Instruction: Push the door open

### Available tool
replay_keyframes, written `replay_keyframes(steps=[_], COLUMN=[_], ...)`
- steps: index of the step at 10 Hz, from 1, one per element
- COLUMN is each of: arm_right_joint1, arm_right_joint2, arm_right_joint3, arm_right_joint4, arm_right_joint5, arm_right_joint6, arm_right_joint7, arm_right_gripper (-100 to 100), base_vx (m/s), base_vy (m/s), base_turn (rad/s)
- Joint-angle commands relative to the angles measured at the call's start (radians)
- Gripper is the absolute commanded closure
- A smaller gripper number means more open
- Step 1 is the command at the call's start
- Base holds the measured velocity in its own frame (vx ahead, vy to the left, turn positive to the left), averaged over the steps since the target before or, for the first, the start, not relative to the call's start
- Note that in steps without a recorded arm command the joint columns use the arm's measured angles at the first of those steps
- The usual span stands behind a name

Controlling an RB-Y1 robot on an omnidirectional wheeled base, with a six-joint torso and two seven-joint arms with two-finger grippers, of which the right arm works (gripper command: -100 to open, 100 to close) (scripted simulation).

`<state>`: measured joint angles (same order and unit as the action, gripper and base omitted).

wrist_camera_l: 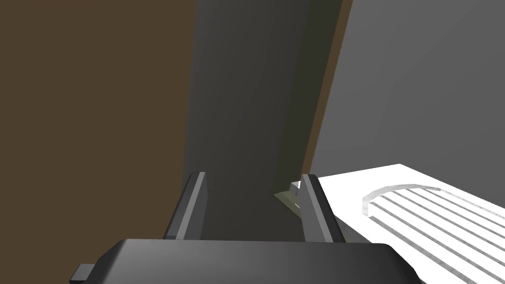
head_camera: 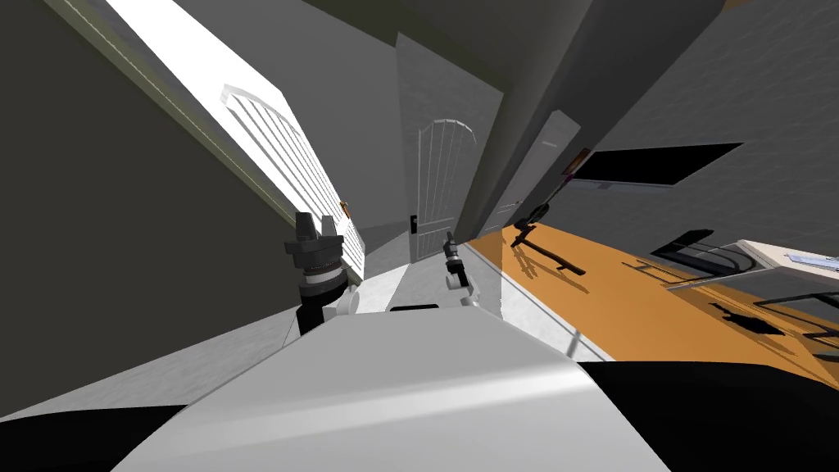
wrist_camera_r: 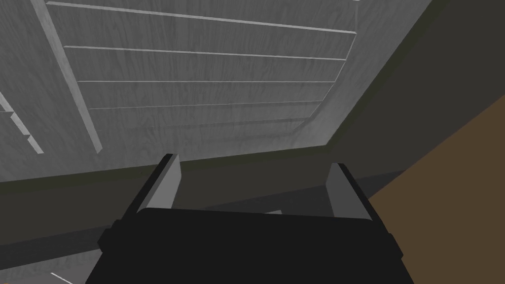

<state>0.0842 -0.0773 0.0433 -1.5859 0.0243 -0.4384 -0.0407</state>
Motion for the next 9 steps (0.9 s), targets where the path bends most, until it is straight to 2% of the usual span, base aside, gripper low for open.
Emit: replay_keyframes(steps=[1, 2, 3, 6, 7, 9], arm_right_joint1=[-0.017, -0.029, -0.053, -0.088, -0.088, -0.110], arm_right_joint2=[0.000, 0.000, 0.001, 0.004, 0.004, 0.007], arm_right_joint3=[0.006, 0.010, 0.016, 0.026, 0.026, 0.032], arm_right_joint4=[0.034, 0.057, 0.102, 0.167, 0.167, 0.208], arm_right_joint5=[0.005, 0.008, 0.014, 0.022, 0.022, 0.027], arm_right_joint6=[0.011, 0.016, 0.027, 0.042, 0.042, 0.052], arm_right_joint7=[-0.008, -0.013, -0.022, -0.035, -0.035, -0.043], arm_right_gripper=[-100, -100, -100, -100, -100, -100], base_vx=[0.090, 0.102, 0.131, 0.127, 0.055, 0.071], base_vy=[-0.003, -0.005, -0.037, -0.023, -0.003, -0.004], base_turn=[0.077, 0.075, 0.140, 0.084, 0.024, 0.065])
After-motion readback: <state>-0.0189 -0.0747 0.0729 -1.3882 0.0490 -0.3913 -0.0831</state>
